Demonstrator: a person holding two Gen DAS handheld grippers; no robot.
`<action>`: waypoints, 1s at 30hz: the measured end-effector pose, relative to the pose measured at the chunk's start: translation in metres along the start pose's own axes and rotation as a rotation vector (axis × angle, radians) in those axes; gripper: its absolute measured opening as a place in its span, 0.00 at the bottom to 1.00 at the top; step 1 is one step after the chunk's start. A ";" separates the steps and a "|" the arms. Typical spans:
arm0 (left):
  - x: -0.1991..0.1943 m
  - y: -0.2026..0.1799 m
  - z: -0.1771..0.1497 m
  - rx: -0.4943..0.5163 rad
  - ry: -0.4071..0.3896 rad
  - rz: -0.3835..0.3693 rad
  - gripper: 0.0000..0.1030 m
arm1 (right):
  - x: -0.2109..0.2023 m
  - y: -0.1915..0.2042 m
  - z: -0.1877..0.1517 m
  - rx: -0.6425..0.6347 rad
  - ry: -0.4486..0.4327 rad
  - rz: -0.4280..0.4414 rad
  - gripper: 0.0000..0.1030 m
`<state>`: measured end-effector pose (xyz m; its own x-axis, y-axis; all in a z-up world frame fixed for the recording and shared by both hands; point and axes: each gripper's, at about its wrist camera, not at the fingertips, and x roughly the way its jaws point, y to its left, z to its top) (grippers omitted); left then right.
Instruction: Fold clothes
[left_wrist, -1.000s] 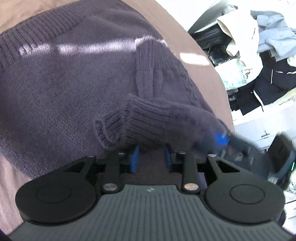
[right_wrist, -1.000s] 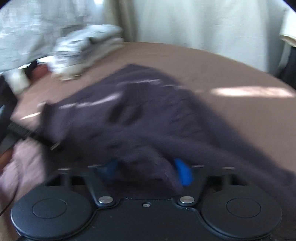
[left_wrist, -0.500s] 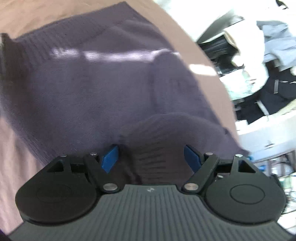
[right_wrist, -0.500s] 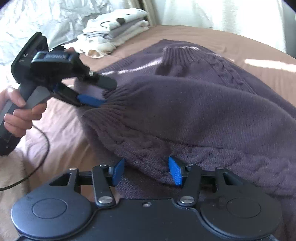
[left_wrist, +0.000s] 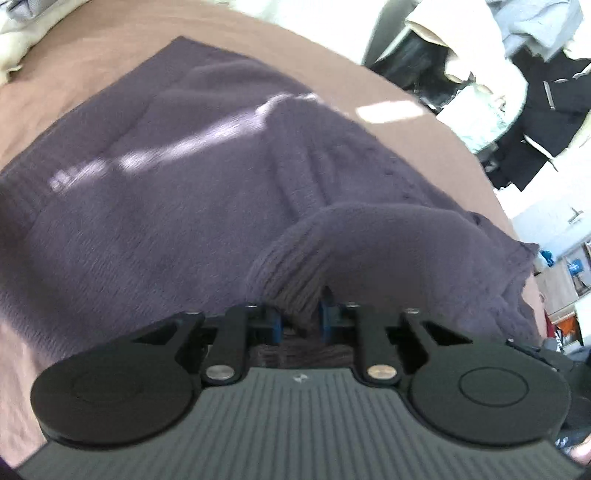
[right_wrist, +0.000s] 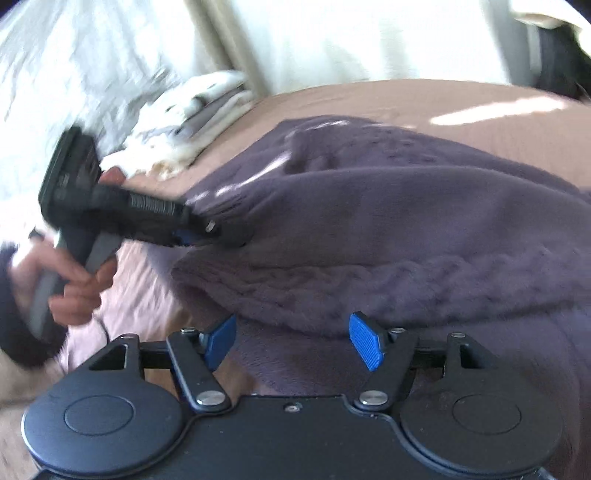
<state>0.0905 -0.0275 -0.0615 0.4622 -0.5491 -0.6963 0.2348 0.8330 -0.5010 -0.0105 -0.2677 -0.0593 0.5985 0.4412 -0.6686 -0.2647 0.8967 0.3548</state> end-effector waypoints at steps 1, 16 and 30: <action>-0.002 -0.003 0.001 0.017 -0.015 0.005 0.17 | -0.002 -0.002 -0.001 0.027 -0.013 -0.025 0.71; 0.004 -0.006 0.001 0.044 -0.018 0.042 0.29 | 0.006 -0.002 0.000 0.057 -0.005 -0.145 0.72; 0.014 0.000 0.002 0.033 -0.005 0.004 0.68 | -0.021 -0.028 0.018 0.111 -0.120 -0.298 0.74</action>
<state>0.0988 -0.0353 -0.0705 0.4675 -0.5457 -0.6955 0.2608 0.8369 -0.4813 -0.0019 -0.3028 -0.0439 0.7238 0.1466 -0.6743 0.0159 0.9734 0.2287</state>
